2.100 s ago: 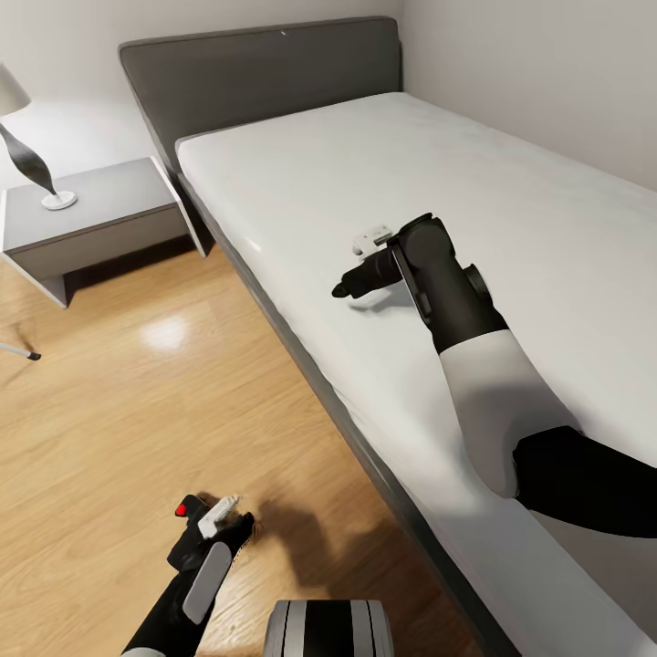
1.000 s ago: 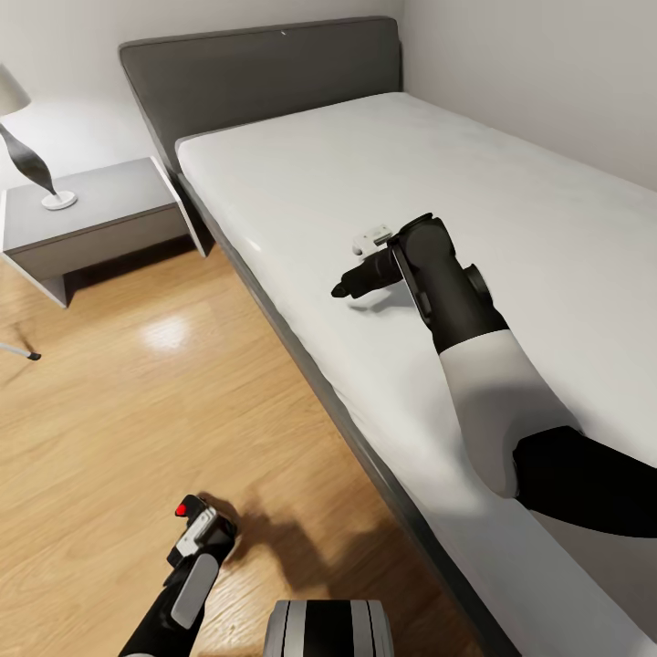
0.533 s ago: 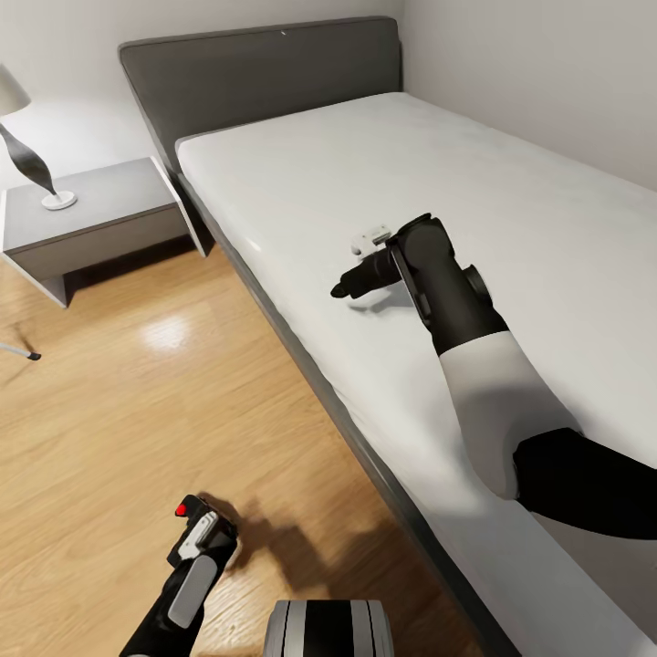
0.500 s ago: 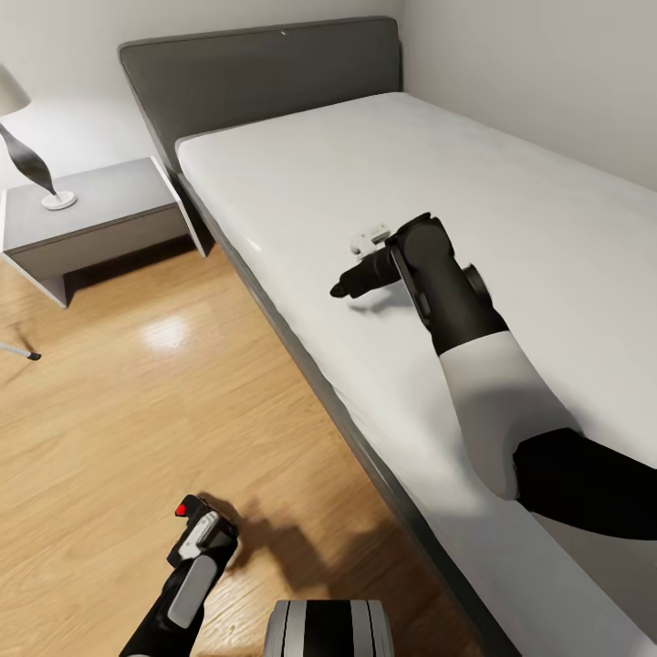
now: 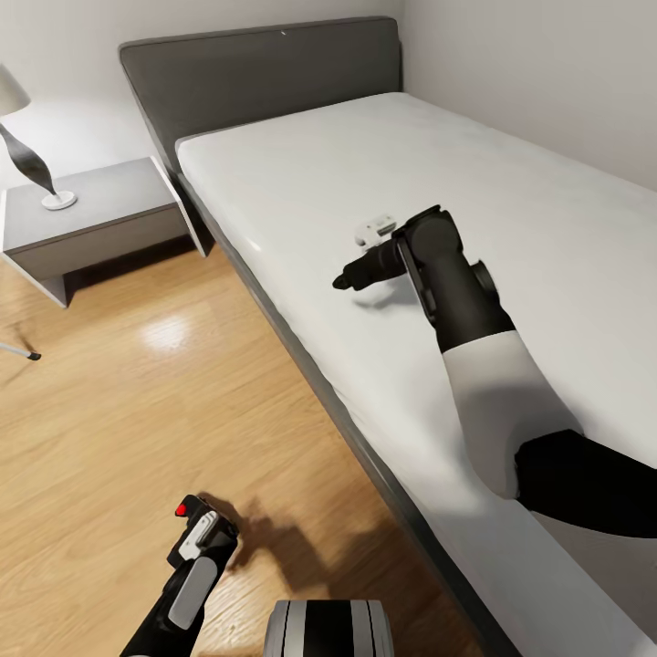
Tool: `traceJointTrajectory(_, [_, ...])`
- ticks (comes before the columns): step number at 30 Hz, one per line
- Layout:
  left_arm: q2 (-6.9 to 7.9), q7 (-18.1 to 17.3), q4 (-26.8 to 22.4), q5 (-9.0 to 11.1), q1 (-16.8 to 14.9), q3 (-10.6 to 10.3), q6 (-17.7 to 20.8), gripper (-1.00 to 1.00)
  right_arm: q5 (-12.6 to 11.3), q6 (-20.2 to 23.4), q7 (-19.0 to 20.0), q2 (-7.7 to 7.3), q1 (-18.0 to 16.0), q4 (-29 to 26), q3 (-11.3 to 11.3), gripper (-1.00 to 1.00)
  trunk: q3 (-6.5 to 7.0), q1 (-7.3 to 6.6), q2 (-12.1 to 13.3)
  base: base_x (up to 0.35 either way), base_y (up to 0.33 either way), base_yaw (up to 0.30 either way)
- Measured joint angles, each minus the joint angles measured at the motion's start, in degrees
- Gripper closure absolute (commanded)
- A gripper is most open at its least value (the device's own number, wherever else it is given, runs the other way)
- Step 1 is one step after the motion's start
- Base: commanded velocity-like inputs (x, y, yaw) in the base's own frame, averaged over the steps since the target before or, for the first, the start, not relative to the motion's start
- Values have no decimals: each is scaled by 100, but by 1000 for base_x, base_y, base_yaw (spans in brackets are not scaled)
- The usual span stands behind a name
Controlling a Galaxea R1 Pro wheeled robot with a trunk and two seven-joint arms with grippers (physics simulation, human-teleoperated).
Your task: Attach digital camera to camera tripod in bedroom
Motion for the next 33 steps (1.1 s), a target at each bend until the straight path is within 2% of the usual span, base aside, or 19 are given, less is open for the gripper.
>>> traceJointTrajectory(20, [1,-18,19,-21,-1,0,-23,-100,15,0,-14,3,0,-535,17,-100,0,0,0,0,0,-6])
traceJointTrajectory(33, [0,-15,14,-22,-1,4,-24,-100,39,0,-33,5,0,-576,418,-100,0,0,0,0,0,-111])
